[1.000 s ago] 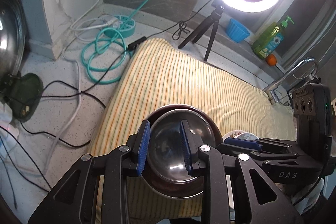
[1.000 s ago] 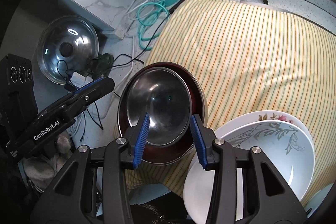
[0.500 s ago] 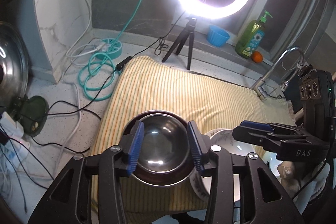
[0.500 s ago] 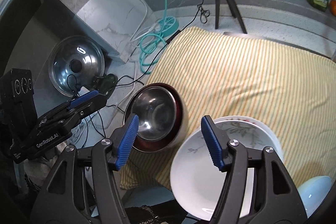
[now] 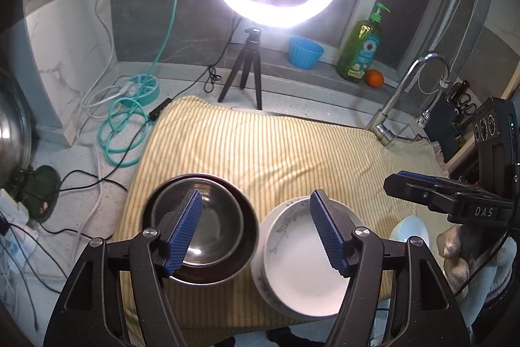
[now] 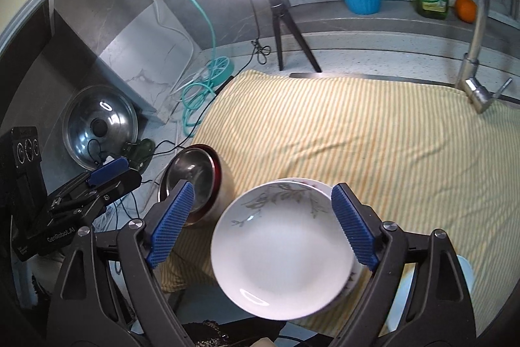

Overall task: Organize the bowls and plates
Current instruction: 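Move the right tool over the plates to the pale blue bowl, then grasp the rim of the pale blue bowl with the right gripper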

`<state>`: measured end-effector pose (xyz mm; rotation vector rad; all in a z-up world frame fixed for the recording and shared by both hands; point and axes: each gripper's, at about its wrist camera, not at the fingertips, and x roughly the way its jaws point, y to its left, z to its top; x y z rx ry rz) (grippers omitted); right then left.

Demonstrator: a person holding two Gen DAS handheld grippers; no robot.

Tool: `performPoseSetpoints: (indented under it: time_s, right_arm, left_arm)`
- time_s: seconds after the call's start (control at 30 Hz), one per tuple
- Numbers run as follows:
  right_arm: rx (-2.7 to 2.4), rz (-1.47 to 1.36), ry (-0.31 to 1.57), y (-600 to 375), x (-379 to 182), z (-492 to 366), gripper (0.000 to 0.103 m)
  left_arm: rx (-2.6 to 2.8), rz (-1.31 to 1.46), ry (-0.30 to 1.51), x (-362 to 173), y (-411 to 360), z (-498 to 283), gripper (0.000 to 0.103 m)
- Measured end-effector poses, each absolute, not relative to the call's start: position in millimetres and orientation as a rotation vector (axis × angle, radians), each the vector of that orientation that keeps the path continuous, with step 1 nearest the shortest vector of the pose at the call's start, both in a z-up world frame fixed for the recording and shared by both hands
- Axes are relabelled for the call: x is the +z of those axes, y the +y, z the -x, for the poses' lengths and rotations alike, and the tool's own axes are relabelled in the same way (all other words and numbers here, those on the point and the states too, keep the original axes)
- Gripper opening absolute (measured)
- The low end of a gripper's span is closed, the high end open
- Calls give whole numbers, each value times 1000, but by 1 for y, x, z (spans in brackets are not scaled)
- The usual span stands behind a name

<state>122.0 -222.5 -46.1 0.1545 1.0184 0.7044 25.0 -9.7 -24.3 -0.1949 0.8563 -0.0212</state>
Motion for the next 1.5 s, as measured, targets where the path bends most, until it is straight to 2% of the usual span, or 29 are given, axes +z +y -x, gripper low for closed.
performPoseSetpoints:
  time_s: [0.73, 0.93, 1.1, 1.13, 1.2, 1.27, 1.37, 1.5]
  right_arm:
    - [320, -280, 1039, -402, -87, -99, 89]
    - [262, -303, 1071, -435, -107, -87, 89]
    - [258, -328, 1111, -447, -129, -79, 88]
    - [263, -339, 1124, -449, -134, -78, 86]
    - [277, -361, 1148, -451, -144, -77, 75]
    - [285, -370, 1172, -452, -153, -76, 61]
    - [310, -386, 1197, -452, -163, -74, 49]
    - [323, -411, 1214, -453, -172, -74, 43]
  left_arm:
    - [-354, 195, 1016, -77, -133, -53, 68]
    - [-459, 187, 1078, -94, -173, -58, 62]
    - [-506, 171, 1123, -109, -197, -60, 49]
    - [-513, 166, 1130, -111, -200, -60, 46]
    - [-534, 152, 1149, -118, -209, -60, 33]
    - [-548, 139, 1160, -123, -216, -61, 29]
    - [-558, 122, 1172, -129, -224, -62, 28]
    - [-559, 120, 1199, -139, -229, -65, 25]
